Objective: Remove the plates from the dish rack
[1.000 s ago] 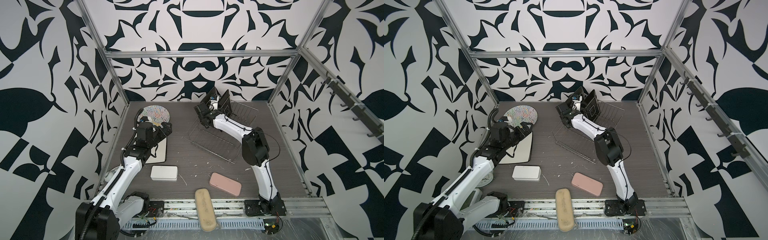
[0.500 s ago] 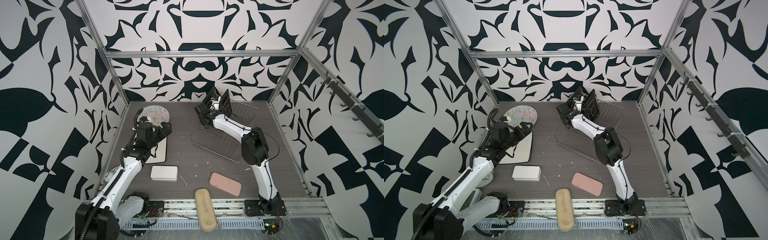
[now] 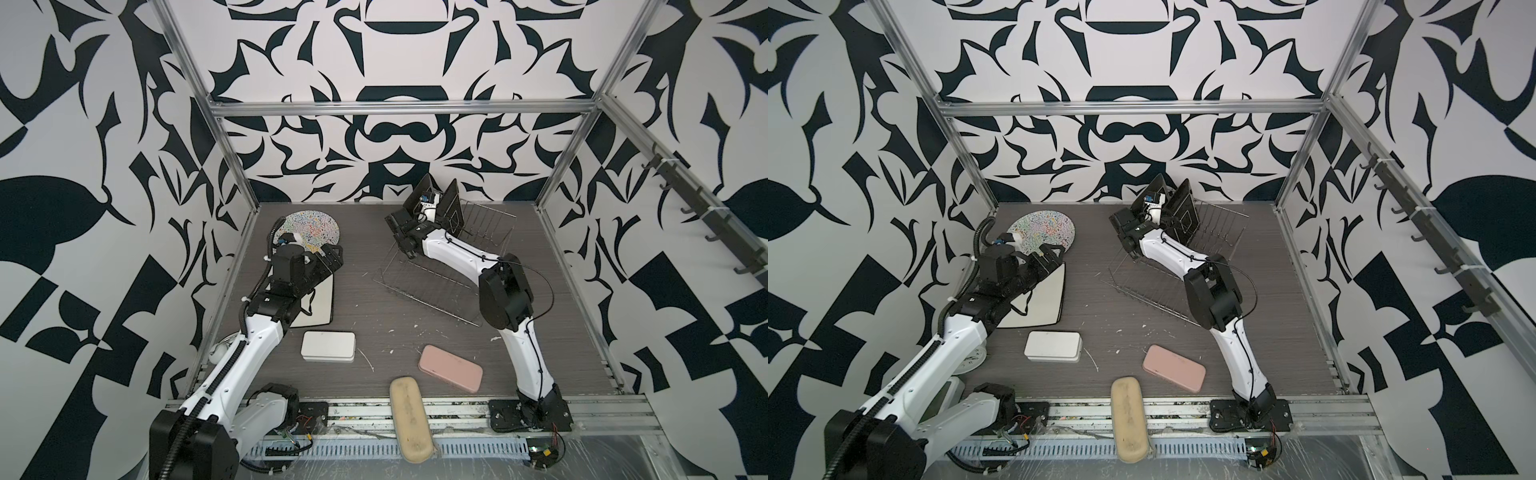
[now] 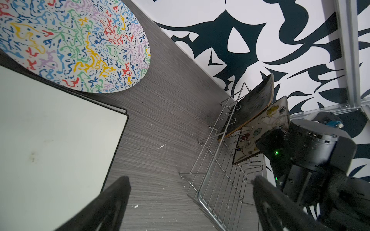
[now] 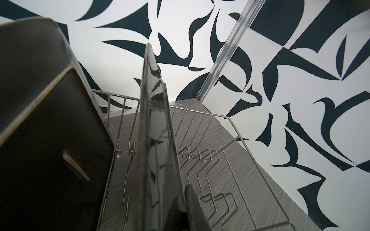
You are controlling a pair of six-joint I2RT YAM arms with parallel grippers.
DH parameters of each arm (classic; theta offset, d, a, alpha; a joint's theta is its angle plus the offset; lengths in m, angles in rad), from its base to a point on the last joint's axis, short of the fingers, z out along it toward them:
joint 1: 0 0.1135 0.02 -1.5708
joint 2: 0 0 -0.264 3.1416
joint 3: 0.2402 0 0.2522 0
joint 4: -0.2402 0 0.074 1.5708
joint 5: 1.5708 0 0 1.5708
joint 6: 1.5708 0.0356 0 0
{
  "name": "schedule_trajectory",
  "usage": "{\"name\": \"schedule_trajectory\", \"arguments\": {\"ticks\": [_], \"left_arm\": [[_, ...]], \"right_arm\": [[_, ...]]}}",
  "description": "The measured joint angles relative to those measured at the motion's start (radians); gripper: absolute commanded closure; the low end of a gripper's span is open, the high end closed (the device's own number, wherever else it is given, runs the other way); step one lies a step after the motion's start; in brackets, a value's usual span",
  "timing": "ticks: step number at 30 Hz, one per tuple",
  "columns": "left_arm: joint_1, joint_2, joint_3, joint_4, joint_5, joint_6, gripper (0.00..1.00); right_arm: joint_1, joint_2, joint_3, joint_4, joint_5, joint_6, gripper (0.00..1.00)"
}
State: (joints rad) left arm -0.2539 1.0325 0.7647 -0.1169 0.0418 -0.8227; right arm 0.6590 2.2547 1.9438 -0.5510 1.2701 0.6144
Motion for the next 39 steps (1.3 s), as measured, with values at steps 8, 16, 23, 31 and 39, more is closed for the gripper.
{"name": "schedule_trajectory", "arguments": {"ticks": [8, 16, 23, 31, 39], "left_arm": [[0.0, -0.003, 0.0, -0.008, 0.0, 0.0, 0.01], [0.0, -0.003, 0.0, -0.008, 0.0, 0.0, 0.01], [0.0, -0.003, 0.0, -0.013, 0.0, 0.0, 0.01], [0.0, -0.003, 0.0, -0.022, 0.0, 0.0, 0.01], [0.0, -0.003, 0.0, -0.022, 0.0, 0.0, 0.01]], "right_arm": [[0.006, -0.008, -0.051, 0.111, 0.031, -0.08, 1.0], [0.012, -0.013, -0.092, 0.217, 0.056, -0.159, 1.0], [0.018, -0.054, -0.165, 0.35, 0.058, -0.268, 1.0], [0.03, -0.114, -0.187, 0.442, 0.059, -0.36, 1.0], [0.036, -0.15, -0.232, 0.612, 0.08, -0.497, 1.0]]}}
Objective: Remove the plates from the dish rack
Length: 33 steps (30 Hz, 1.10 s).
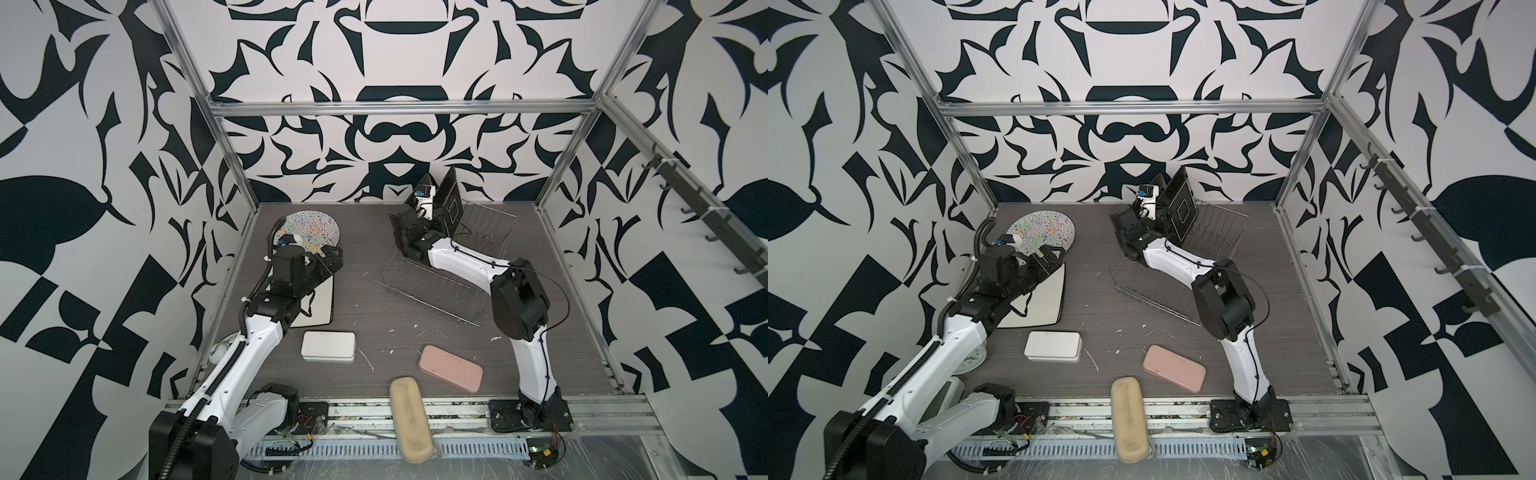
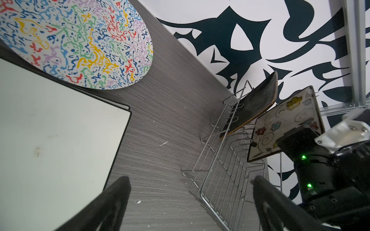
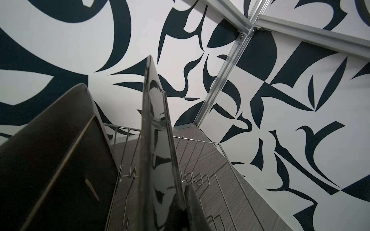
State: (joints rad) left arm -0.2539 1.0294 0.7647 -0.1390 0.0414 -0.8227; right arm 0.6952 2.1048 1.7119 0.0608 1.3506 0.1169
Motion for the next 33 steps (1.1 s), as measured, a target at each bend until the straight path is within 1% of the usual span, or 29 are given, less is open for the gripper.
{"name": "schedule_trajectory", "arguments": {"ticks": [3, 7, 9, 13, 14, 16, 17, 20, 23, 27, 30, 33], "left_arm": [[0.0, 0.0, 0.0, 0.0, 0.0, 0.0, 0.01], [0.0, -0.002, 0.0, -0.002, 0.0, 0.0, 0.01], [0.0, -0.004, 0.0, -0.005, -0.002, 0.0, 0.01], [0.0, -0.006, 0.0, -0.015, -0.005, 0.0, 0.01], [0.0, -0.006, 0.0, -0.016, -0.006, 0.0, 0.01], [0.0, -0.006, 0.0, -0.017, -0.008, 0.0, 0.01], [0.0, -0.006, 0.0, -0.017, -0.01, 0.0, 0.01], [0.0, -0.006, 0.0, -0.018, -0.011, 0.0, 0.01], [0.0, -0.006, 0.002, -0.018, -0.012, 0.0, 0.01], [0.0, -0.008, 0.003, -0.019, -0.012, 0.0, 0.01], [0.0, -0.008, 0.006, -0.019, -0.012, 0.0, 0.01], [0.0, -0.008, 0.013, -0.02, -0.012, 0.0, 0.01]], "right_arm": [[0.007, -0.002, -0.023, 0.099, 0.008, -0.083, 1.0], [0.023, -0.002, -0.053, 0.287, 0.021, -0.247, 1.0], [0.032, -0.002, -0.065, 0.41, 0.03, -0.357, 1.0], [0.053, 0.014, -0.055, 0.76, 0.068, -0.679, 1.0], [0.059, 0.027, -0.038, 0.857, 0.086, -0.771, 1.0], [0.068, 0.055, 0.006, 0.998, 0.112, -0.912, 1.0], [0.073, 0.063, 0.019, 1.053, 0.117, -0.969, 1.0], [0.087, 0.066, 0.021, 1.155, 0.138, -1.087, 1.0], [0.099, 0.065, 0.021, 1.203, 0.15, -1.162, 1.0], [0.113, 0.047, 0.005, 1.204, 0.137, -1.212, 1.0], [0.127, -0.009, -0.043, 1.158, 0.109, -1.215, 1.0], [0.136, -0.106, -0.1, 1.074, 0.073, -1.176, 1.0]]}}
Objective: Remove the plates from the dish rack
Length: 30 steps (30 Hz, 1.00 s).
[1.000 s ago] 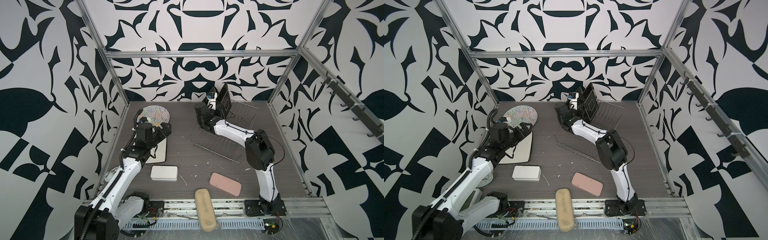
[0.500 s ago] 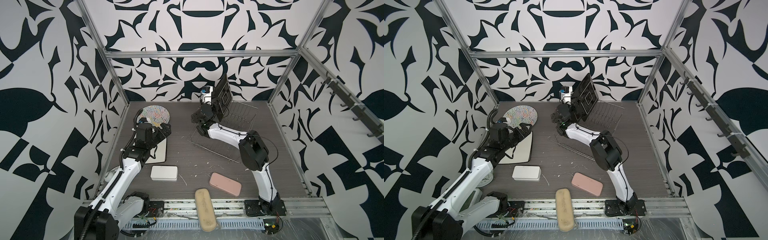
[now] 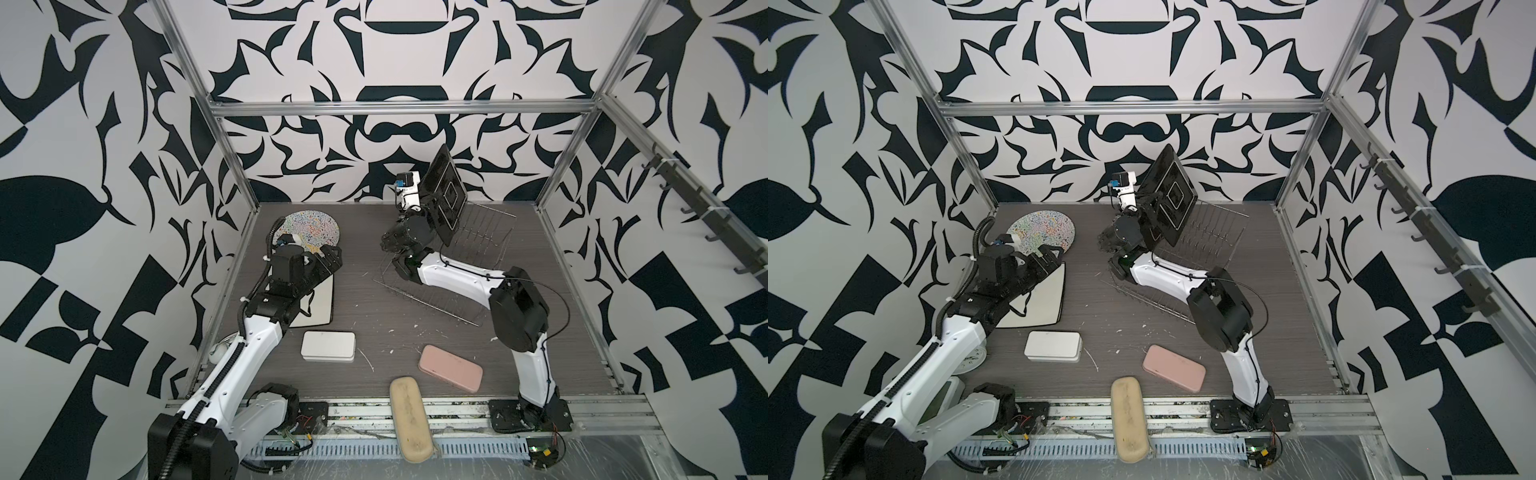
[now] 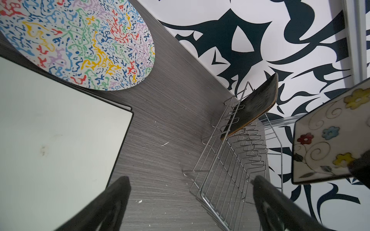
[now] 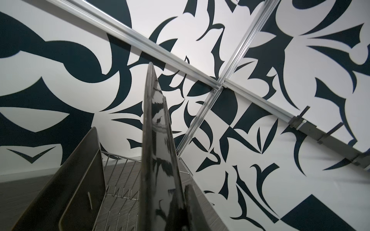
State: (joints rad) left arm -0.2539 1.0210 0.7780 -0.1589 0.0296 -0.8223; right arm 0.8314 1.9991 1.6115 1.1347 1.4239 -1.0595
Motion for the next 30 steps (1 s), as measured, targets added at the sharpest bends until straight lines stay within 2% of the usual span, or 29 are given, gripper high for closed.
{"name": "schedule_trajectory", "arguments": {"ticks": [4, 10, 18, 23, 30], "left_arm": [[0.0, 0.0, 0.009, -0.001, 0.0, 0.0, 0.01], [0.0, 0.002, 0.036, -0.002, 0.022, 0.001, 0.01], [0.0, 0.034, 0.095, 0.02, 0.127, -0.002, 0.01], [0.0, 0.039, 0.095, 0.081, 0.185, -0.045, 0.01], [0.0, 0.076, 0.095, 0.17, 0.264, -0.134, 0.01]], "right_arm": [[0.008, -0.175, -0.075, -0.18, -0.071, 0.153, 1.0], [-0.017, -0.472, -0.134, -0.629, -0.226, 0.582, 1.0], [-0.066, -0.674, -0.164, -0.96, -0.383, 0.826, 1.0], [-0.143, -0.815, -0.257, -1.152, -0.625, 1.076, 1.0], [-0.25, -0.917, -0.373, -1.23, -0.9, 1.323, 1.0]]}}
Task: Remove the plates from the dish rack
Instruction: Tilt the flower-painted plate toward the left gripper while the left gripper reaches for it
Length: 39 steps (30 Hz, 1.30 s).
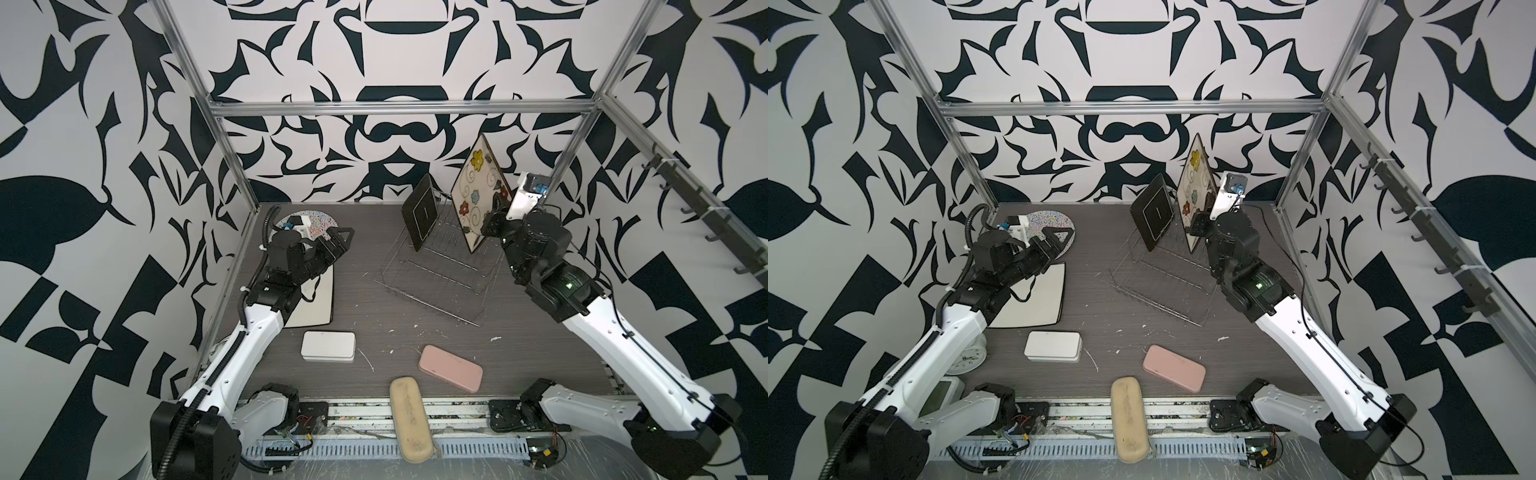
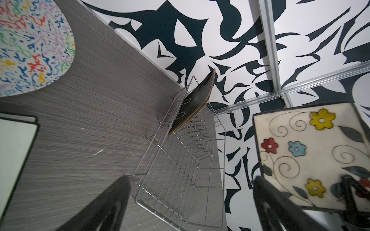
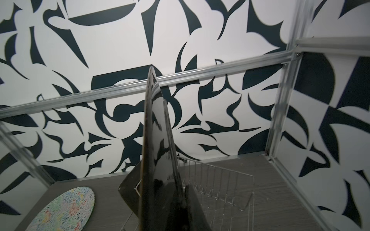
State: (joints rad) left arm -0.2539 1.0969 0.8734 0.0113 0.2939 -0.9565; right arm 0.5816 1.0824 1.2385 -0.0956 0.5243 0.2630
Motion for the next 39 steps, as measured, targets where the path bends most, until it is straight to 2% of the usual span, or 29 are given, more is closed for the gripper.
{"name": "schedule_trajectory", "arguments": {"ticks": [5, 11, 20, 32, 39], "left_arm": [[0.0, 0.019, 0.0, 0.054, 0.04, -0.058, 0.01], [0.0, 0.022, -0.005, 0.116, 0.053, -0.121, 0.01], [0.0, 0.038, -0.015, 0.17, 0.071, -0.183, 0.01], [-0.002, 0.064, -0.034, 0.209, 0.074, -0.223, 0.01], [-0.002, 0.107, -0.035, 0.269, 0.086, -0.256, 0.01]], "right_arm": [[-0.004, 0.0, -0.069, 0.019, -0.191, 0.122, 1.0], [-0.013, 0.042, -0.164, 0.128, -0.332, 0.306, 1.0], [-0.035, 0.153, -0.26, 0.312, -0.411, 0.532, 1.0], [-0.038, 0.269, -0.285, 0.574, -0.491, 0.751, 1.0], [-0.037, 0.32, -0.292, 0.67, -0.524, 0.855, 1.0]]}}
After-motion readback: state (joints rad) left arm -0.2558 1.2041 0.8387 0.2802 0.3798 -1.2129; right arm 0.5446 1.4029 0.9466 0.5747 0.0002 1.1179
